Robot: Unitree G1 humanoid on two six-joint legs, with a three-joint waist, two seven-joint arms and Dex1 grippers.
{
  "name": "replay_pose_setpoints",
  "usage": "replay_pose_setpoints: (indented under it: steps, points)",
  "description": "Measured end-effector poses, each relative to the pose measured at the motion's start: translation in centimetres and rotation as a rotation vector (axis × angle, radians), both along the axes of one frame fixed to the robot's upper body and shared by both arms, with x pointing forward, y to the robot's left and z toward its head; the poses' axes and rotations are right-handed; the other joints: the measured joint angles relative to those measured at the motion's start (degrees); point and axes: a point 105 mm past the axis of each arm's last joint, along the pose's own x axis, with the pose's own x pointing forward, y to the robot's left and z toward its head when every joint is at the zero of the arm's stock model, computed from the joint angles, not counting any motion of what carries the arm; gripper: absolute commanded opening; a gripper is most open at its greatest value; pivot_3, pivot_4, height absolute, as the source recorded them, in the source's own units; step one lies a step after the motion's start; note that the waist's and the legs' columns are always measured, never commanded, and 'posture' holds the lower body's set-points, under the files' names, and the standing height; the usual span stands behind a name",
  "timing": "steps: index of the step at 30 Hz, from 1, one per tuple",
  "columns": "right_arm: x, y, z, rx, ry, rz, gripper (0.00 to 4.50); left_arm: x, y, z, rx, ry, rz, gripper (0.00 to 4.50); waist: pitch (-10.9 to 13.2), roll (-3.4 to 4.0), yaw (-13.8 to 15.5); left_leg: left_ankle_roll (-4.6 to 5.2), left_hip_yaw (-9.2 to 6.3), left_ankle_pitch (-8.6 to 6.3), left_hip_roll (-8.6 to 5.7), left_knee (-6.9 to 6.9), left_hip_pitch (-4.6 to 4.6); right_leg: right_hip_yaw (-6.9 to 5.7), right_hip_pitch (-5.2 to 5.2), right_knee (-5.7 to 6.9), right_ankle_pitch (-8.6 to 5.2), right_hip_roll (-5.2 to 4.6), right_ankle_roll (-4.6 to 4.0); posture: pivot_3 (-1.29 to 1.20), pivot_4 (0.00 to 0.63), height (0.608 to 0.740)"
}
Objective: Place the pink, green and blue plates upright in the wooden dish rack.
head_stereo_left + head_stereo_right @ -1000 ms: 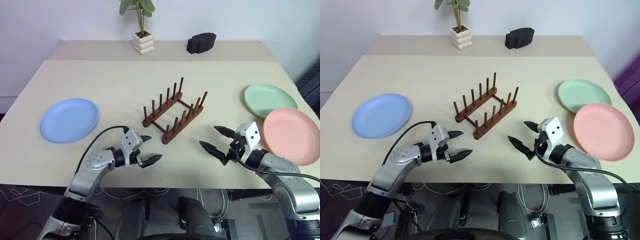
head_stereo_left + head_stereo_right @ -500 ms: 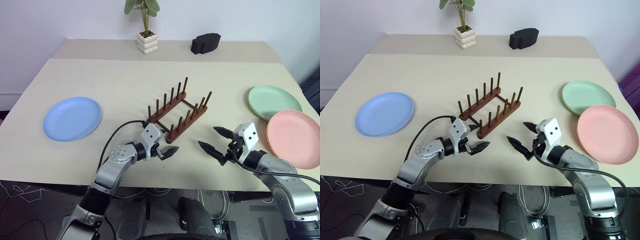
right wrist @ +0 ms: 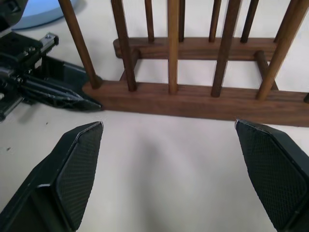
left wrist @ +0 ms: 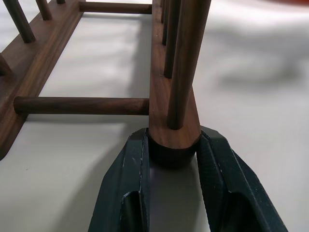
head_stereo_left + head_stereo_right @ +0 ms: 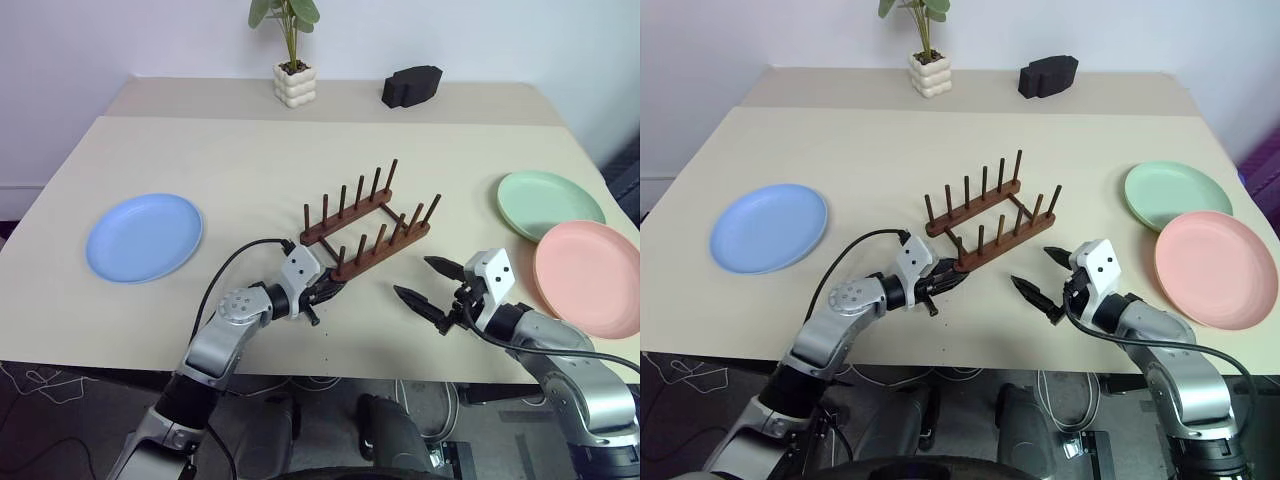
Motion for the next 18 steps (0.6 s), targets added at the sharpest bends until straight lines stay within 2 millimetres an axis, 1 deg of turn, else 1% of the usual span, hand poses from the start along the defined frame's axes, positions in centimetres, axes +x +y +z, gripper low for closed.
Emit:
replay_pose_setpoints:
  steps: [3,6,9,10,13,18]
  points:
    - [-1.2,-0.7,-0.8,-0.030,0.045,-0.014,4.50,0.3,0.8,0.2,0.046,-0.008,-0.122,0.78,0.0,-0.01,-0.1,0.00,0.08,0.00,0.01,0.02,-0.06,-0.01,-0.06,-0.01,0.00,0.00,0.00,0.00,0.150,0.740]
    - [-2.0,-0.9,-1.4,-0.039,0.077,-0.019,4.50,0.5,1.0,0.6,0.070,-0.013,-0.249,0.78,0.0,-0.01,-0.1,0.00,0.16,0.00,0.01,0.02,-0.15,0.00,-0.14,-0.02,0.00,-0.01,-0.01,0.00,0.150,0.740]
    - [-2.6,-0.9,-1.5,-0.045,0.087,-0.020,4.50,1.3,1.1,1.1,0.094,-0.018,-0.355,0.78,0.0,-0.01,-0.1,0.01,0.24,0.01,0.00,0.15,-0.60,-0.04,-0.56,0.06,0.09,0.02,-0.12,0.00,0.150,0.740]
    - [-2.8,-0.9,-1.5,-0.048,0.087,-0.024,4.50,1.7,1.2,1.2,0.100,-0.016,-0.375,0.78,0.0,-0.01,-0.1,0.02,0.26,0.01,0.00,0.19,-0.74,-0.04,-0.72,0.09,0.18,0.02,-0.24,0.00,0.150,0.740]
    - [-3.0,-1.1,-1.6,-0.054,0.086,-0.045,4.50,2.2,1.2,1.3,0.103,-0.012,-0.434,0.78,0.0,-0.03,-0.1,0.02,0.31,0.02,-0.10,0.18,-0.78,-0.03,-0.76,0.07,0.19,0.03,-0.22,0.00,0.150,0.740]
    - [-3.4,-1.3,-1.7,-0.067,0.087,-0.071,4.50,2.6,0.8,0.8,0.112,-0.032,-0.481,0.78,0.0,-0.05,0.0,0.03,0.29,0.01,-0.09,0.23,-0.78,-0.03,-0.74,0.11,0.19,0.04,-0.22,0.00,0.150,0.740]
